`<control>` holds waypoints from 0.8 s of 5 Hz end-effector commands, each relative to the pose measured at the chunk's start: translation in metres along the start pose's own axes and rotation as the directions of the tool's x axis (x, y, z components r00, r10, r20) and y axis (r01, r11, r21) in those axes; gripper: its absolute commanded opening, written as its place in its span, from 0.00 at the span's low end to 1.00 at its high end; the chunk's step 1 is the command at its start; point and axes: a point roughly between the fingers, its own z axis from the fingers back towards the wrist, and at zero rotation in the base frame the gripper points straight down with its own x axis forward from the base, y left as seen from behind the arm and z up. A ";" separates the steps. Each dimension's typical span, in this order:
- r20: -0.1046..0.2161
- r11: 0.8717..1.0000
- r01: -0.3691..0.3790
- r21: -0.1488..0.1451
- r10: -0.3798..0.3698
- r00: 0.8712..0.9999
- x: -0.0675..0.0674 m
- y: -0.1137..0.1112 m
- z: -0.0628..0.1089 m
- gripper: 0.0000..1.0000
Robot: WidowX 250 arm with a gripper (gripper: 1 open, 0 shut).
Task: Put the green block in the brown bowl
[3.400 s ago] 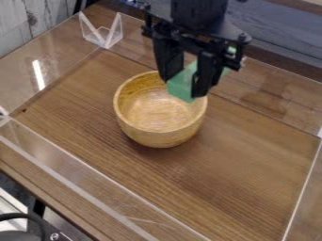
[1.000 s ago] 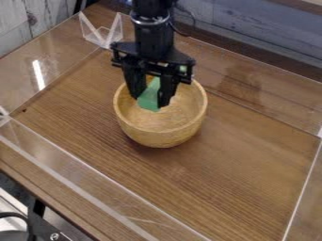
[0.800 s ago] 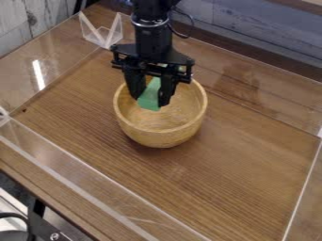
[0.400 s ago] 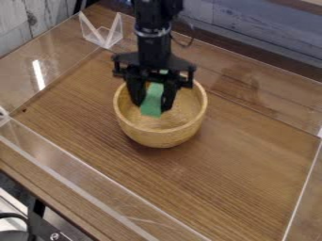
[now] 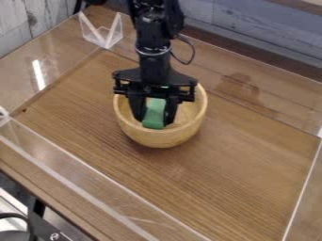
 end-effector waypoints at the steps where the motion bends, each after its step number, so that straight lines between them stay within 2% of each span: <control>1: 0.054 0.999 0.029 -0.022 -0.028 0.998 0.021 -0.007 0.000 0.00; 2: 0.062 1.000 0.002 -0.030 0.000 0.998 0.037 -0.004 0.009 0.00; 3: 0.066 0.999 -0.027 -0.028 0.029 0.997 0.055 0.000 0.011 0.00; 4: 0.063 0.998 -0.062 -0.022 0.063 0.996 0.067 0.005 0.012 0.00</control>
